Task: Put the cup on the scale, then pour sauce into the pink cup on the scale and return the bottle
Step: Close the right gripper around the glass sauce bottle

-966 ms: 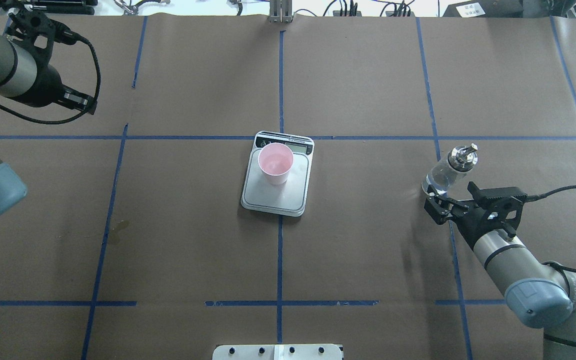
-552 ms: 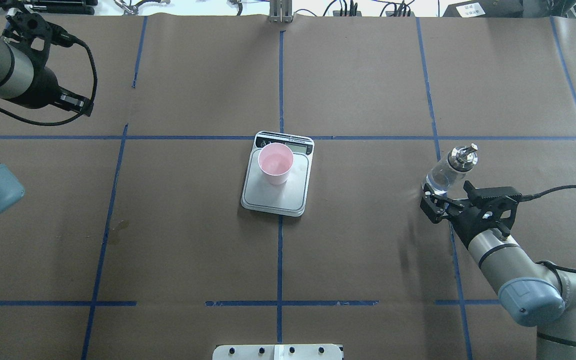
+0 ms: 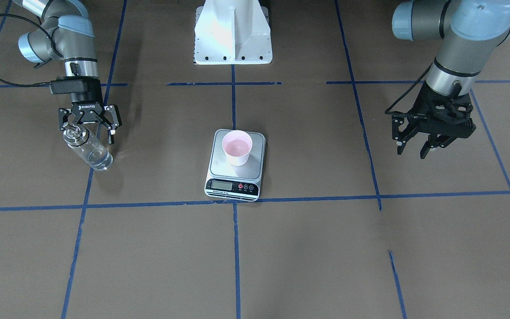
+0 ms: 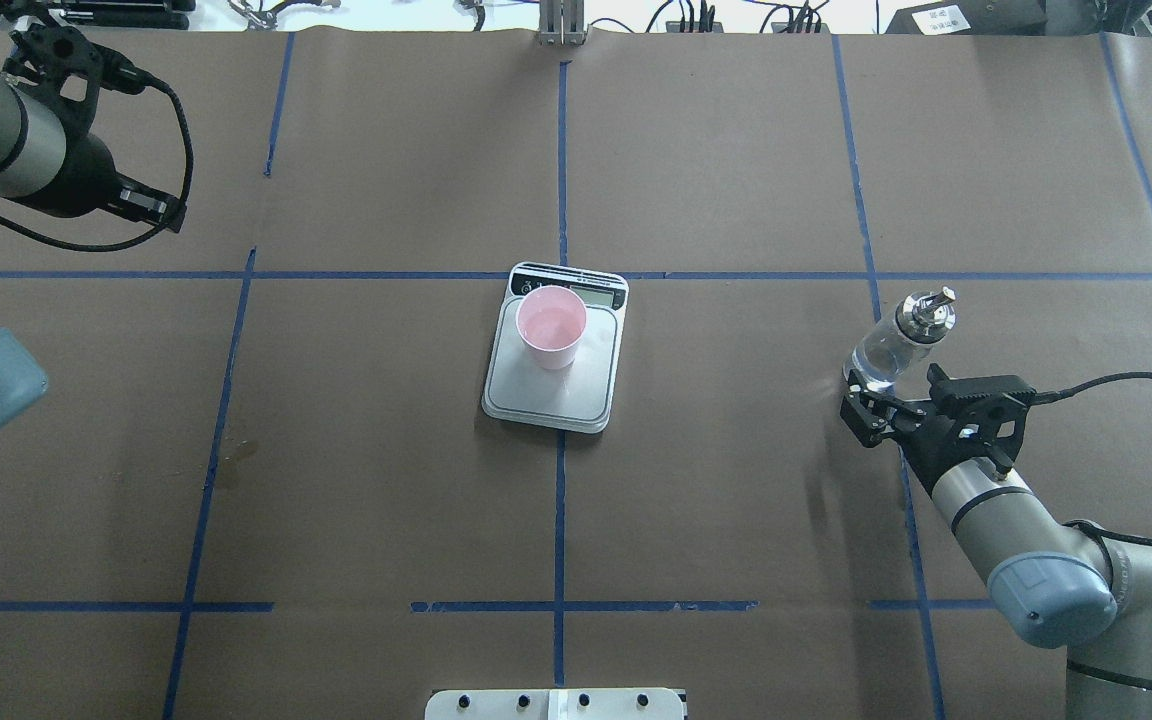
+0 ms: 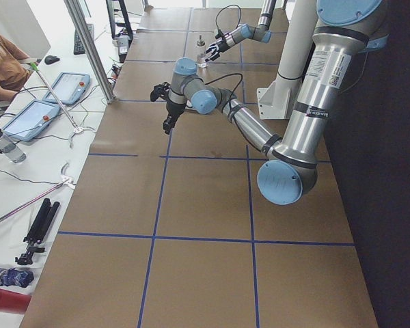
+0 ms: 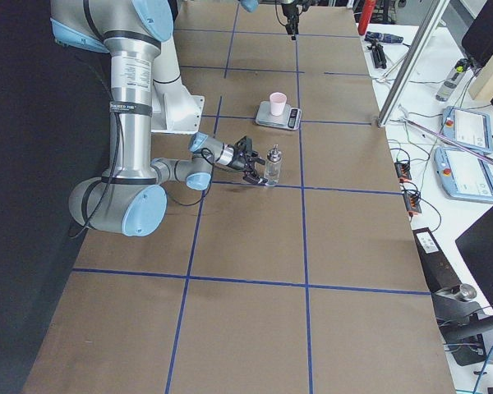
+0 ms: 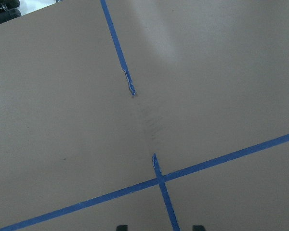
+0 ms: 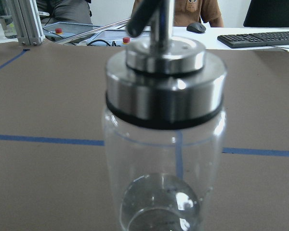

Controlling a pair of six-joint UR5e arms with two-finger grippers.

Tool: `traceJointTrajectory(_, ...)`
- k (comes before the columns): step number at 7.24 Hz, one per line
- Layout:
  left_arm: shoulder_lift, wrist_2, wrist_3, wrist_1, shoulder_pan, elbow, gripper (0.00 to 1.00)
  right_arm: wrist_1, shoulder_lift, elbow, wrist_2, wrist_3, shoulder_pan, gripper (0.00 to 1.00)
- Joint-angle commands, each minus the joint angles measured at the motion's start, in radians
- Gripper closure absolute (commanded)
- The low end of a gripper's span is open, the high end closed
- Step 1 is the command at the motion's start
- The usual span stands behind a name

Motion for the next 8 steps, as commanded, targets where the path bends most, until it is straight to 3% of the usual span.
traceJointTrajectory(1, 0.0, 0.0, -0.003, 0.0, 0.0, 0.0, 0.45, 0.0, 0.001, -0.012, 0.002, 0.0, 0.006, 0.0)
traceJointTrajectory(8, 0.0, 0.0, -0.002, 0.003, 0.0, 0.0, 0.45, 0.009, 0.062, -0.091, 0.0, -0.013, 0.04, 0.01)
